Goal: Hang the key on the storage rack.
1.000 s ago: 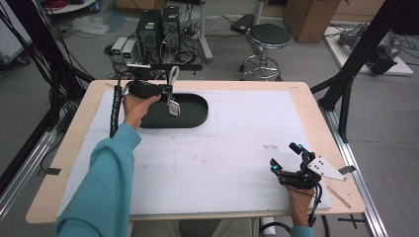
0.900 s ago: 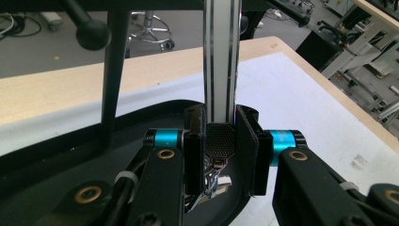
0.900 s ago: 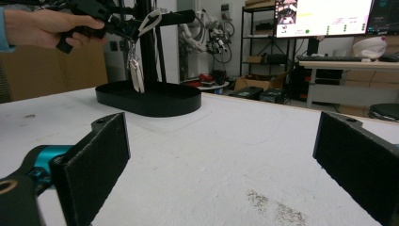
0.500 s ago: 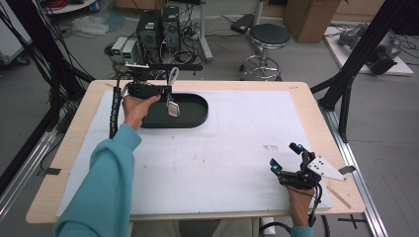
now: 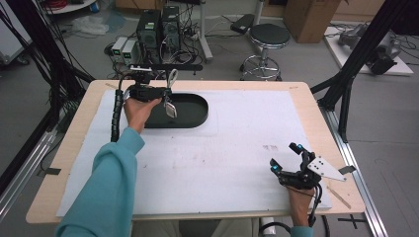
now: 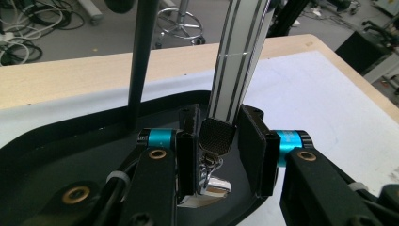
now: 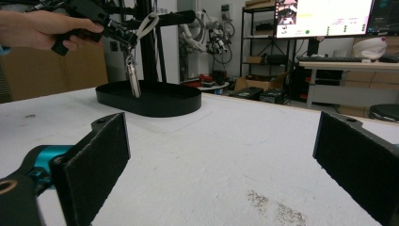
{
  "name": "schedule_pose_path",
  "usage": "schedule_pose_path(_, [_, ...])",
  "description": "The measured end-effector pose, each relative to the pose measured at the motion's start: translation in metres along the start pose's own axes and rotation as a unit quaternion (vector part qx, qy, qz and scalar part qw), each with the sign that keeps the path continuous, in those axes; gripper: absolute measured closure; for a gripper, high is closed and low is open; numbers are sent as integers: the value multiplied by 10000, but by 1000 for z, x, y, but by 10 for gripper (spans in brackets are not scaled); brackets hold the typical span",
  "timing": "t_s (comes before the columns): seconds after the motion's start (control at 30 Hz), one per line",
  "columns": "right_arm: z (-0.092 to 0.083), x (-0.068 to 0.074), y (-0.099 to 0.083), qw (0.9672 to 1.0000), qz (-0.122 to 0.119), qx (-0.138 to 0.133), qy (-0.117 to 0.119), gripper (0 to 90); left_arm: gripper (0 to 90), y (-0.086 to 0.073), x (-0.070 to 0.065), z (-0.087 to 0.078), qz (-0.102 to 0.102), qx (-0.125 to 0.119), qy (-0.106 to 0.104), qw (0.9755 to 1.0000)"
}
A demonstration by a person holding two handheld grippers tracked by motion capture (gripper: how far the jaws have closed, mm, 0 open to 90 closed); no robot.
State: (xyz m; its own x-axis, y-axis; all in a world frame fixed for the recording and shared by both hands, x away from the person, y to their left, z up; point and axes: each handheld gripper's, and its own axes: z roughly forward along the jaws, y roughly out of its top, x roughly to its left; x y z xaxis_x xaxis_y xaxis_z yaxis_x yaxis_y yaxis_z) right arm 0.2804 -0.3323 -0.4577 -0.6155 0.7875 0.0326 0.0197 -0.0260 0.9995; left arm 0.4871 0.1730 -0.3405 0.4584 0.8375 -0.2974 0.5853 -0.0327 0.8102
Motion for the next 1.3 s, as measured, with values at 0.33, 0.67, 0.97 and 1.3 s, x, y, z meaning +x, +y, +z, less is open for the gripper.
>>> schedule_pose_path(0.33, [0,0,0,10000,-19,-2,-4,36,698,-6,0,2,-26,69,217,9997])
schedule_pose_path(0.67, [0,0,0,10000,50,19,7,36,532,-9,0,-7,574,-285,-250,9976])
schedule_pose_path(0.97, [0,0,0,10000,70,30,10,36,17,-23,-6,-47,1241,-742,-368,9888])
schedule_pose_path(1.3, [0,1,0,10000,14,2,23,36,17,-77,-5,-109,2006,-1682,-811,9617])
